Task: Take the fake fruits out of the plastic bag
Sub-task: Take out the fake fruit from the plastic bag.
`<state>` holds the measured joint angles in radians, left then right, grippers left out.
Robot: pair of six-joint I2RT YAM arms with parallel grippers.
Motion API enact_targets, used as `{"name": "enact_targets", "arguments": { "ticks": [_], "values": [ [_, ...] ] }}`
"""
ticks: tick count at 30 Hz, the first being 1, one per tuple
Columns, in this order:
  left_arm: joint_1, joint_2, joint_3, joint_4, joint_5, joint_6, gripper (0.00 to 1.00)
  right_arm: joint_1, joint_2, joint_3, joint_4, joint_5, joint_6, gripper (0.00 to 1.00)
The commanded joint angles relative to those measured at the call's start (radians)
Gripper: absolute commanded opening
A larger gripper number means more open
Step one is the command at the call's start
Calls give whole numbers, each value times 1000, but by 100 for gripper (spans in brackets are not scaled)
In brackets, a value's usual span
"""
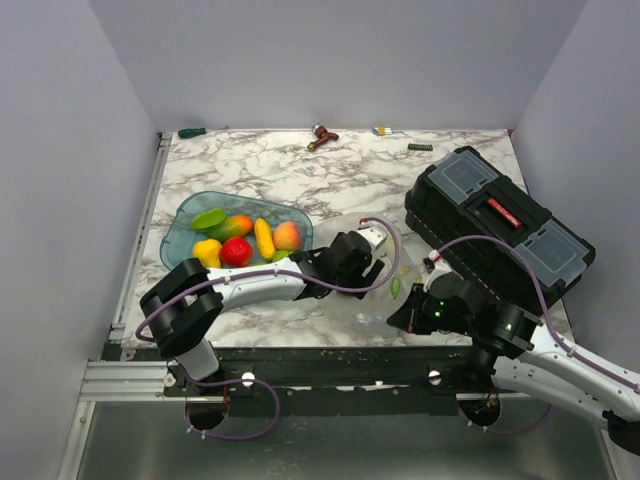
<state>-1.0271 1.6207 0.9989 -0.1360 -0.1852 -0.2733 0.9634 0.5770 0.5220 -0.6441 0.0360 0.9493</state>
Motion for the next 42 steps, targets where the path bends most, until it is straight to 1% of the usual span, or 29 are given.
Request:
{"name": "enact_targets", "arguments": {
  "ticks": [1,2,4,5,8,10,11,14,16,19,22,24,26,28,33,37,42],
  "values": [
    [-11,34,-14,1,22,27,78,2,4,-7,26,-17,-2,1],
    [-11,44,-13,-3,19,25,79,2,2,-7,26,-16,-1,1],
    [-11,79,-5,-10,-2,29,86,3,-3,-8,26,-15,0,1],
    [-11,97,-3,-3,-10,35,87,2,-3,-10,26,-16,-1,1],
    [-11,162,27,-1,-11,58,87,1,0,-10,29,-19,0,1],
    [-11,196,56,-16,-12,59,84,2,5,-5,29,-17,-1,1],
    [-11,204,63,-17,-15,55,82,2,5,-4,27,-16,-1,1],
    [-13,213,76,-27,-29,40,68,1,5,-1,28,-15,1,1],
    [-14,194,81,-41,-40,36,57,2,5,-1,32,-17,4,1],
    [-16,139,92,-71,-31,37,44,1,5,-2,30,-16,1,1],
    [-16,75,103,-97,-5,39,35,2,12,0,30,-10,-2,1],
    [-15,34,113,-120,13,34,32,2,15,-4,36,-10,-2,1],
    [-14,-7,125,-141,34,25,26,2,16,-8,45,-11,-1,1],
    [-14,-55,131,-154,61,13,25,1,17,-14,52,-12,3,1],
    [-2,-171,125,-155,184,-12,21,2,16,-26,66,-4,7,1],
    [48,-269,82,-98,391,-61,20,2,30,-23,81,5,5,1],
    [140,-350,-9,38,731,-151,20,2,50,-8,92,21,-1,1]
  ]
}}
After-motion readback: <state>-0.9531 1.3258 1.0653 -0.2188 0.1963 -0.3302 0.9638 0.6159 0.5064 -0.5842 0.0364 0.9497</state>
